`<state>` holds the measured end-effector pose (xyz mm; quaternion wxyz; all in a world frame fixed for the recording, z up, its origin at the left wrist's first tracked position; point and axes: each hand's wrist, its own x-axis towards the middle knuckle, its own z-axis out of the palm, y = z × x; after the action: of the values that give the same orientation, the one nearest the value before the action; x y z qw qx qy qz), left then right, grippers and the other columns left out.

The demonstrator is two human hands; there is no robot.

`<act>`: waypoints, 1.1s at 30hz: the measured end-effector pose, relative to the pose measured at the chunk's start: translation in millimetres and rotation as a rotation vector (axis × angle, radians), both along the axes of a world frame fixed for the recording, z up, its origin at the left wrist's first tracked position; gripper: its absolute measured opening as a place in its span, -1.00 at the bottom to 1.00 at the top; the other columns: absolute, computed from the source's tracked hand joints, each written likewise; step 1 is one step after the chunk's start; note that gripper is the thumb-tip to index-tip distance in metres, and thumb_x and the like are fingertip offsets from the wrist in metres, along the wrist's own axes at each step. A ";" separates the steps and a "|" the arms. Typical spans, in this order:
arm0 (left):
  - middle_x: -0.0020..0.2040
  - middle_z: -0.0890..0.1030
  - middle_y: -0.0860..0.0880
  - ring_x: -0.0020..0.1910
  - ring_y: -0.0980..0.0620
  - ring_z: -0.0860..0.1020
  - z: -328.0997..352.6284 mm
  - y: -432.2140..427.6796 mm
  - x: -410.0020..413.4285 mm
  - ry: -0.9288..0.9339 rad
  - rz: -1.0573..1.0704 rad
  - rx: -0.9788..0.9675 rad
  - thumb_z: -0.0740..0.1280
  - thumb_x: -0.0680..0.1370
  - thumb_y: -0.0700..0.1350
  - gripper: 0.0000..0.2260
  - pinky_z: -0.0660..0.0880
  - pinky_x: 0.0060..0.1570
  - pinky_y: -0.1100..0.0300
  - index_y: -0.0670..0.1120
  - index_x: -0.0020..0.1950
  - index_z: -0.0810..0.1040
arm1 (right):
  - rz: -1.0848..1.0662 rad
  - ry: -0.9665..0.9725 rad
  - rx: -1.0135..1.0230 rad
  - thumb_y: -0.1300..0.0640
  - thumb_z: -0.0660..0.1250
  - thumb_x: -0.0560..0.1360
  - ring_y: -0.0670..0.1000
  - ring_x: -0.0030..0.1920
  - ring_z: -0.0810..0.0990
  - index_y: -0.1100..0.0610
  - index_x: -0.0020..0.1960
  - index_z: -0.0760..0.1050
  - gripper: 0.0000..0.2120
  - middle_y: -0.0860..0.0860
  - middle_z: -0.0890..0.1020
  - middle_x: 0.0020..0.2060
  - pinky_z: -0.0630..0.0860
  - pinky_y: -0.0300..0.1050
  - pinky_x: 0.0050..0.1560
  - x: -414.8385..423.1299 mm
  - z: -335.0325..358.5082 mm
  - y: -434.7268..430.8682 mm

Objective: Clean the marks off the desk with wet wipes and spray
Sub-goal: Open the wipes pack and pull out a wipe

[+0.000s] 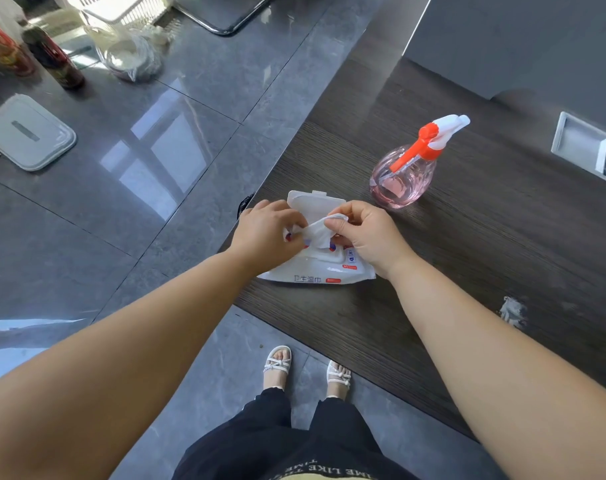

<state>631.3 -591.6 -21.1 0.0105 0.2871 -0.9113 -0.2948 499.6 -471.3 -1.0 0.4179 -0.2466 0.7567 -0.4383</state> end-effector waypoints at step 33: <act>-0.02 0.58 -0.07 -0.12 -0.10 0.52 -3.9 14.5 6.5 0.086 -0.061 -0.027 0.41 0.44 -0.14 -0.91 0.39 -0.17 0.16 -0.08 -0.07 0.64 | 0.305 0.640 0.025 0.39 0.26 0.44 -0.02 -0.12 0.51 0.13 -0.16 0.63 -0.76 -0.07 0.53 -0.16 0.53 0.03 -0.05 11.8 -0.2 23.3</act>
<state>637.8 -577.1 -25.0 0.0447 0.2458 -0.9224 -0.2947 511.4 -448.0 -1.1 0.2233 -0.4764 0.8091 -0.2618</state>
